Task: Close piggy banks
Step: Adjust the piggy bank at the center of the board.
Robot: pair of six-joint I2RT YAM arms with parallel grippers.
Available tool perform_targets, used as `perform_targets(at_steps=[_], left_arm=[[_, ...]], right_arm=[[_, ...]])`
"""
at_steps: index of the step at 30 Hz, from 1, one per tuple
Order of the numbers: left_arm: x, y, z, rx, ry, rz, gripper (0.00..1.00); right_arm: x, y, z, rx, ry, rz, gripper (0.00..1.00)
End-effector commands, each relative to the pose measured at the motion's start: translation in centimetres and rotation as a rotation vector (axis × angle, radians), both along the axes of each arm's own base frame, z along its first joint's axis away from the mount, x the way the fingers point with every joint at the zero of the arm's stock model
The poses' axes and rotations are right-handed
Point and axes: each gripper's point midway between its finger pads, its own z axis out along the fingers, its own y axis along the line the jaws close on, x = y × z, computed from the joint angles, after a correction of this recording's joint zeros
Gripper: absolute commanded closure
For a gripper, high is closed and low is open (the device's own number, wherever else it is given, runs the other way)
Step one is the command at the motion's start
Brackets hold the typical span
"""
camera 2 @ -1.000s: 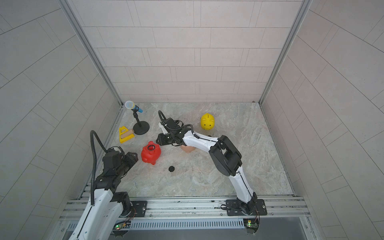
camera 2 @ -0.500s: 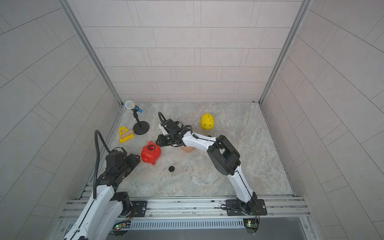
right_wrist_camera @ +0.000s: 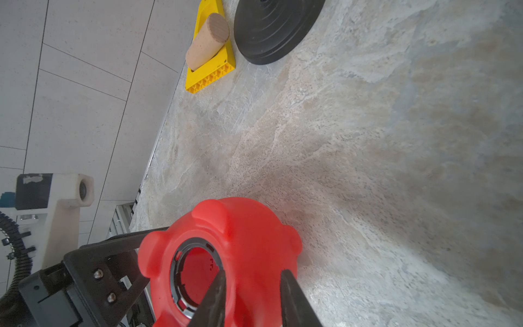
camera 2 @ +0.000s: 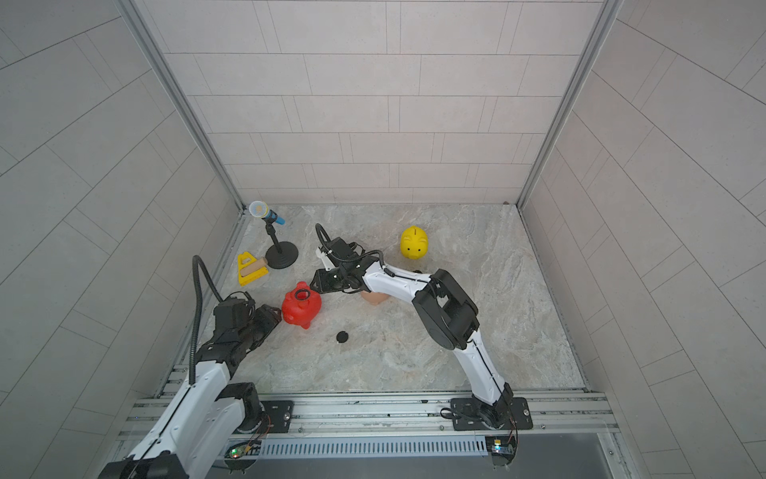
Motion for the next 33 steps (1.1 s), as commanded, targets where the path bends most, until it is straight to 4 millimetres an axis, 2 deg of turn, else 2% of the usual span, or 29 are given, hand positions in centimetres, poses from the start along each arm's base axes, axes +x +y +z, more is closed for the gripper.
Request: perform_targets(at_steps=[1, 3, 4, 11, 25, 26, 33], left_arm=[[0.5, -0.2, 0.3, -0.001, -0.025, -0.009, 0.38], [0.7, -0.1, 0.6, 0.000, -0.037, -0.009, 0.38], [0.7, -0.2, 0.0, -0.003, -0.010, -0.010, 0.38], [1.2, 0.0, -0.5, 0.001, 0.010, -0.005, 0.38], [1.7, 0.1, -1.9, 0.004, 0.047, -0.007, 0.38], [2.4, 0.2, -1.0, 0.007, 0.023, -0.006, 0.38], [3.1, -0.1, -1.2, -0.010, 0.046, -0.025, 0.38]], right_arm=[[-0.6, 0.4, 0.7, 0.022, 0.005, 0.011, 0.67], [-0.8, 0.5, 1.0, 0.034, 0.009, 0.012, 0.67], [-0.9, 0.5, 1.1, 0.044, 0.013, 0.011, 0.67], [-2.1, 0.6, 1.7, 0.061, 0.021, 0.026, 0.67], [-2.6, -0.1, 2.2, 0.057, 0.013, 0.012, 0.66], [-2.7, -0.1, 2.1, 0.054, 0.015, 0.012, 0.66], [-3.0, -0.4, 2.4, 0.054, 0.015, 0.007, 0.61]])
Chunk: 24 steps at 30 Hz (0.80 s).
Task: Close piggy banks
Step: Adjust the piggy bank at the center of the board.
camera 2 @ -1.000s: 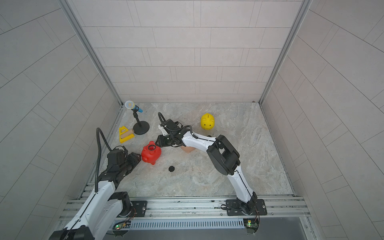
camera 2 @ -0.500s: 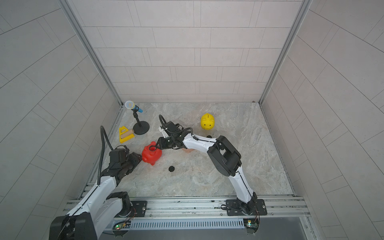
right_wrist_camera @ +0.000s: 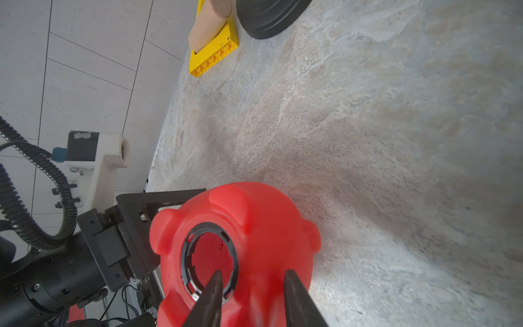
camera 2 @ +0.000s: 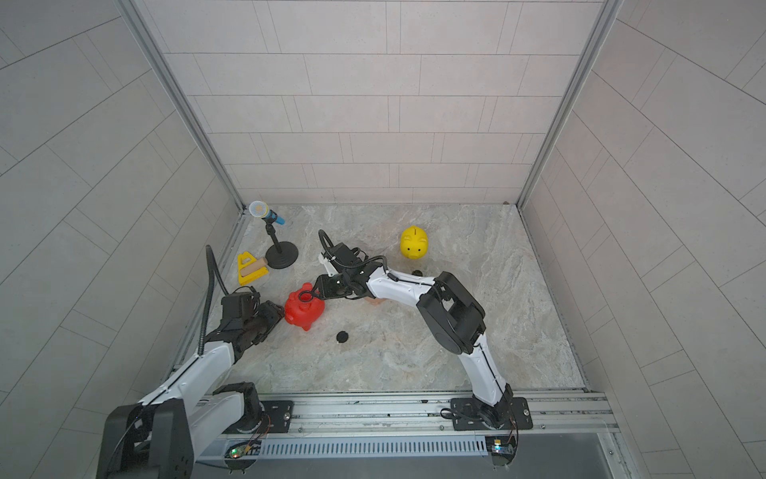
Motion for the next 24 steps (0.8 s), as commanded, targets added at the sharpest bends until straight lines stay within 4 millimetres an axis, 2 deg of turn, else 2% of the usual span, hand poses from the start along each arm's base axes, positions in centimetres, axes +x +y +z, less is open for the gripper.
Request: perform_targets(at_steps=[1, 10, 24], left_arm=[[1.3, -0.4, 1.1, -0.006, -0.029, -0.029, 0.38], [2.0, -0.6, 0.4, -0.018, -0.005, -0.044, 0.38], [3.4, -0.4, -0.1, -0.018, 0.009, -0.039, 0.38]], right_arm=[[-0.8, 0.3, 2.6, 0.035, -0.024, 0.008, 0.60], [-1.8, 0.2, 2.9, 0.036, -0.025, 0.015, 0.55], [-3.1, 0.0, 2.5, 0.033, -0.010, 0.032, 0.53]])
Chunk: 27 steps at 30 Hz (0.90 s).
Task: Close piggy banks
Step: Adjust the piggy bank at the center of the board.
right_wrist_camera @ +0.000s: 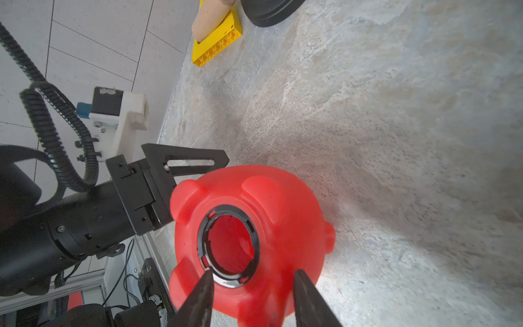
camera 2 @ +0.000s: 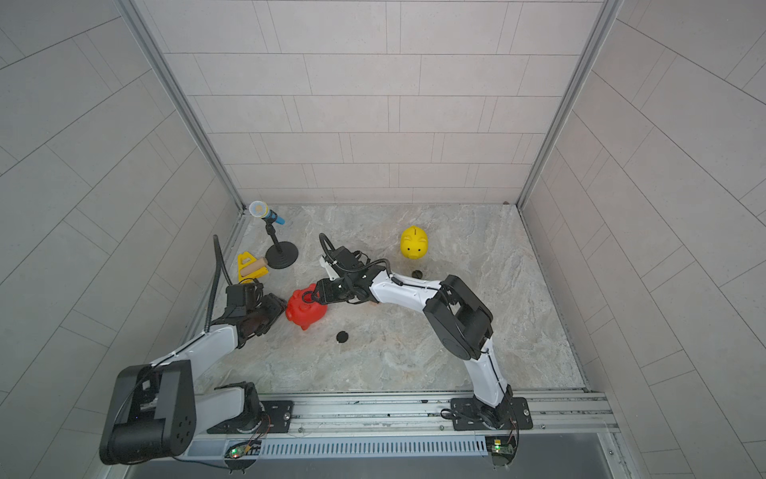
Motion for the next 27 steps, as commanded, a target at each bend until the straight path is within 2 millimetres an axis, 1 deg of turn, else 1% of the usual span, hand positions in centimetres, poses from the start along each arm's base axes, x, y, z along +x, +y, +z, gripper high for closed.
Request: perform_targets(at_steps=[1, 10, 17, 27], left_arm=[[1.1, -0.4, 0.7, -0.004, -0.024, -0.032, 0.38], [2.2, -0.5, 0.4, -0.013, -0.012, -0.036, 0.38], [2.8, -0.3, -0.5, -0.010, 0.007, -0.028, 0.38], [3.8, -0.2, -1.1, -0.021, 0.015, -0.018, 0.38]], right_arm=[[-1.4, 0.8, 1.8, 0.042, -0.002, 0.030, 0.53], [-2.0, 0.9, 1.7, 0.044, 0.010, 0.035, 0.53], [-2.4, 1.0, 2.0, 0.052, 0.005, 0.033, 0.52], [-3.0, 1.1, 1.7, 0.052, 0.015, 0.037, 0.52]])
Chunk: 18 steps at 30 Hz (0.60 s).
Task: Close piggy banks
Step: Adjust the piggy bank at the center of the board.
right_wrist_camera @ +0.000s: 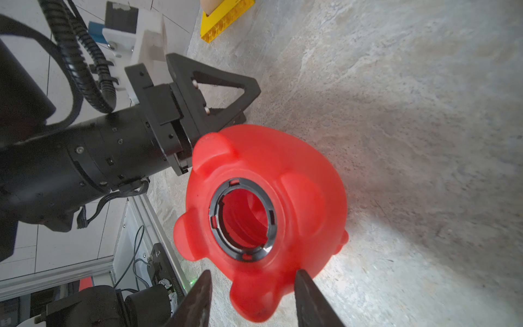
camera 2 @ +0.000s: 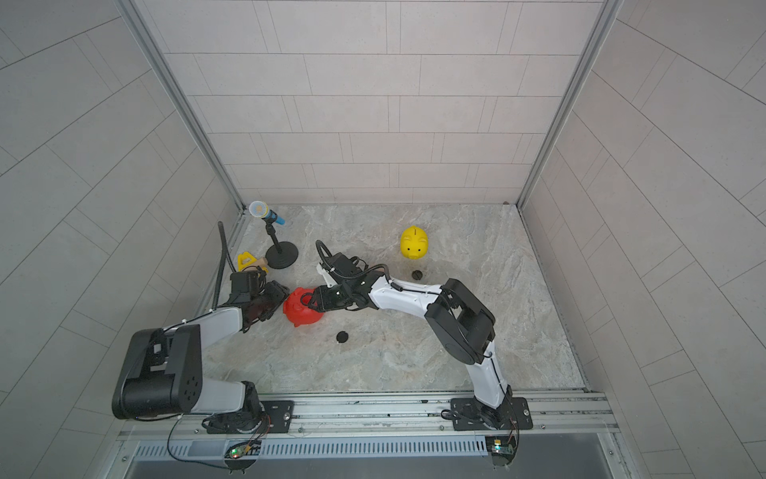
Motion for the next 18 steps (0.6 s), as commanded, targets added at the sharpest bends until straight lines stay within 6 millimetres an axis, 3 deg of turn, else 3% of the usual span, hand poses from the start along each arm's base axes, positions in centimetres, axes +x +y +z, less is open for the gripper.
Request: perform_targets(at_steps=[1, 11, 18], left_arm=[[-0.6, -0.4, -1.2, -0.013, 0.050, -0.011, 0.38], [-0.6, -0.1, -1.1, 0.010, 0.063, -0.012, 0.37], [-0.6, 2.1, 2.4, 0.107, 0.039, 0.048, 0.35]], right_arm=[[-0.7, 0.5, 1.8, 0.043, -0.013, 0.012, 0.52], [-1.0, 0.4, 1.9, 0.040, -0.020, 0.012, 0.48], [-0.6, -0.4, 2.2, 0.020, -0.049, -0.002, 0.43]])
